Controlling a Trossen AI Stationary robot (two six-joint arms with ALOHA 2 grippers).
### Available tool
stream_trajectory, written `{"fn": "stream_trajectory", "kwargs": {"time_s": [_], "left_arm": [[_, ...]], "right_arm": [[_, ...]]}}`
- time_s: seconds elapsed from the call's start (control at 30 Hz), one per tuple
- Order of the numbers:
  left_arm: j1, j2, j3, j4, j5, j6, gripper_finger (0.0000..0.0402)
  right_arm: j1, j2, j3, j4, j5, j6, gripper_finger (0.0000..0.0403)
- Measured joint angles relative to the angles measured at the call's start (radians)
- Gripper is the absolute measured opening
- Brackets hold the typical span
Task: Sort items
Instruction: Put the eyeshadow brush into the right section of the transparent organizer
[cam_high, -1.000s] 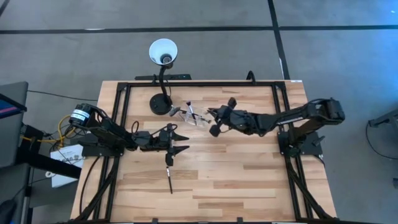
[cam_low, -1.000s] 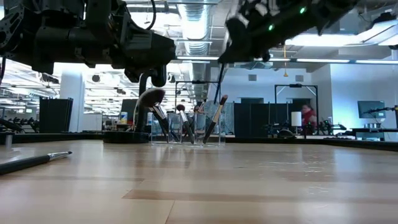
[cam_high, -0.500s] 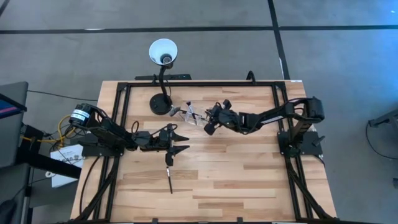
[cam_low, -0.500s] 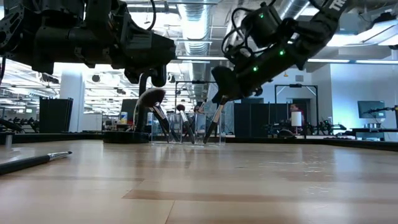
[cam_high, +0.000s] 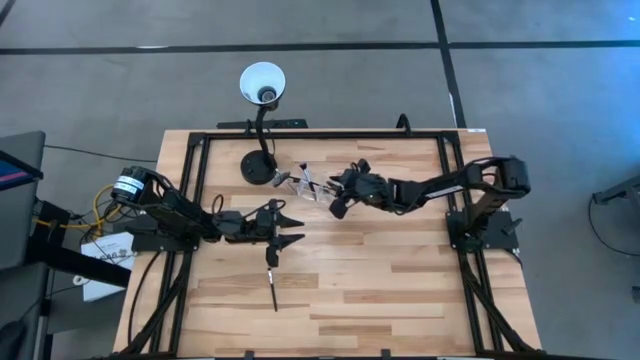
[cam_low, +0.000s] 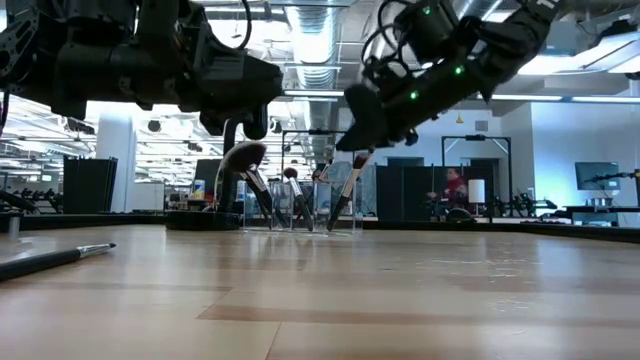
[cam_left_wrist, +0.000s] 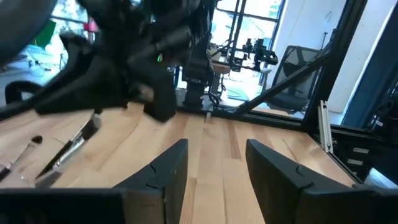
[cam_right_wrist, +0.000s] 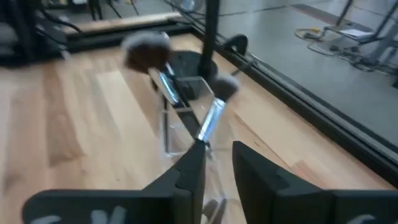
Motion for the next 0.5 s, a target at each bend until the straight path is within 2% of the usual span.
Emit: {"fn": "stream_trajectory", "kwargs": {"time_s": [0.13, 0.27, 0.37, 0.5], "left_arm": [[-0.001, 0.0, 0.0, -0.05, 0.065, -0.067, 0.0159], [-0.003, 0.0, 0.0, -0.16, 0.227, -0.099, 0.0159], [-0.022, 0.0, 0.0, -0.264, 0.384, -0.043, 0.0159], [-0.058, 0.0, -0.001, -0.333, 0.517, 0.027, 0.0159]], "right_arm": [[0.031, -0.048, 0.0, -0.003, -0.007, -0.01, 0.0099], [0.087, -0.111, 0.0, 0.003, -0.015, -0.013, 0.0122], [0.133, -0.153, 0.0, 0.005, -0.061, -0.06, 0.0134], [0.187, -0.172, 0.0, 0.041, -0.089, -0.116, 0.0143]]}}
